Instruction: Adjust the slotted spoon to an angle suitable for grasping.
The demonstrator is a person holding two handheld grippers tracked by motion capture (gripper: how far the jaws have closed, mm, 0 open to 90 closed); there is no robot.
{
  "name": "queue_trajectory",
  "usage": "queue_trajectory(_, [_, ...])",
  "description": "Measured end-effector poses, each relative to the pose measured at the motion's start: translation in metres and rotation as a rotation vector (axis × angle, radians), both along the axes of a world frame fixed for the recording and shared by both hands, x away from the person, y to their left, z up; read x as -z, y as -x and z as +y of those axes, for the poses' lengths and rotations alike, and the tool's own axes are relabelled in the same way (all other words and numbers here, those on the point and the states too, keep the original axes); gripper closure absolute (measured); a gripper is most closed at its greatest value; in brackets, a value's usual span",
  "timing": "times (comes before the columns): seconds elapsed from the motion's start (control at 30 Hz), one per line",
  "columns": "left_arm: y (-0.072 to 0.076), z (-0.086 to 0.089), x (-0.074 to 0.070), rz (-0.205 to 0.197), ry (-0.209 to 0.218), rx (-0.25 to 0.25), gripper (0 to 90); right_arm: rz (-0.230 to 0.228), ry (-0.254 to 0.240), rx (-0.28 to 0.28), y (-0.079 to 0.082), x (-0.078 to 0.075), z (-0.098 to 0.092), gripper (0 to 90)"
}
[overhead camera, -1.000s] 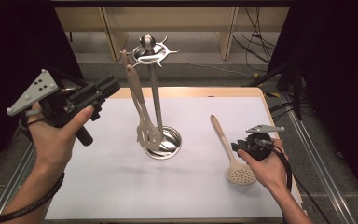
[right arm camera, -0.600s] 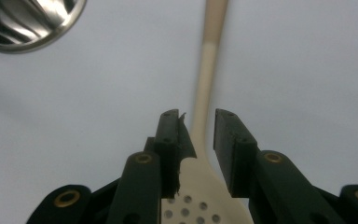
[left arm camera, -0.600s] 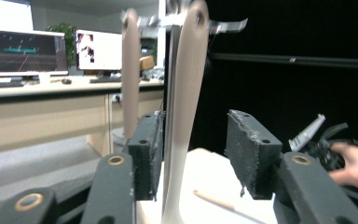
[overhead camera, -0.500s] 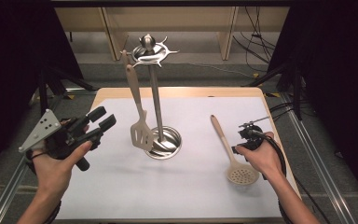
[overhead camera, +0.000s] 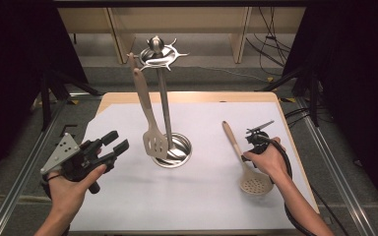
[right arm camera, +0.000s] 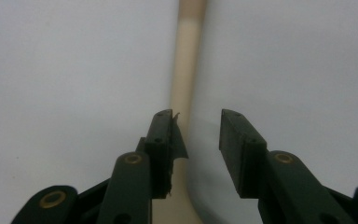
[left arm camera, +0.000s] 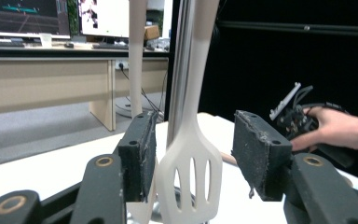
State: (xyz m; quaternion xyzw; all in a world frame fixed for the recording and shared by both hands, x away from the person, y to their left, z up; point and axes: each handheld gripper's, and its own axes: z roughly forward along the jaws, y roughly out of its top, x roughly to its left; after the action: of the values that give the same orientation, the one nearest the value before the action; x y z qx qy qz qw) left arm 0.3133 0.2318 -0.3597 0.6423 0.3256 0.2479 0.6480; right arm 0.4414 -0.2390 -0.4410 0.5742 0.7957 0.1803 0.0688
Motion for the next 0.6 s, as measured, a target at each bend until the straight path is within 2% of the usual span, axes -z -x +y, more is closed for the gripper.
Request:
queue_trajectory(0.03, [0.000,0.000,0.002,0.003,-0.001,0.003,48.5,0.008,0.008,0.015,-0.001,0.001,0.001,65.6])
queue_trajectory(0.07, [-0.001,0.000,0.003,0.007,-0.004,0.003,48.5,0.003,0.014,0.004,-0.002,0.002,-0.001,65.6])
queue_trajectory(0.1, [-0.001,-0.001,0.003,0.008,-0.003,0.003,48.5,0.010,-0.002,-0.003,-0.002,0.002,-0.002,65.6])
queue_trajectory(0.2, [-0.002,-0.001,0.002,0.001,-0.002,0.001,48.5,0.023,0.000,0.019,-0.003,0.001,0.001,65.6])
queue_trajectory(0.33, [-0.001,0.000,0.000,0.003,0.003,-0.003,48.5,0.018,-0.006,-0.008,-0.005,0.000,0.003,65.6])
queue_trajectory(0.47, [-0.001,0.001,0.000,0.003,-0.001,-0.003,48.5,0.029,0.007,-0.009,-0.006,0.000,0.007,65.8])
queue_trajectory(0.53, [-0.001,0.000,0.001,0.006,0.001,-0.001,48.5,0.042,-0.003,-0.010,-0.006,0.000,0.009,66.2])
queue_trajectory(0.6, [-0.002,0.000,0.001,0.002,-0.002,0.002,48.5,0.071,0.000,0.017,-0.005,-0.001,0.012,66.5])
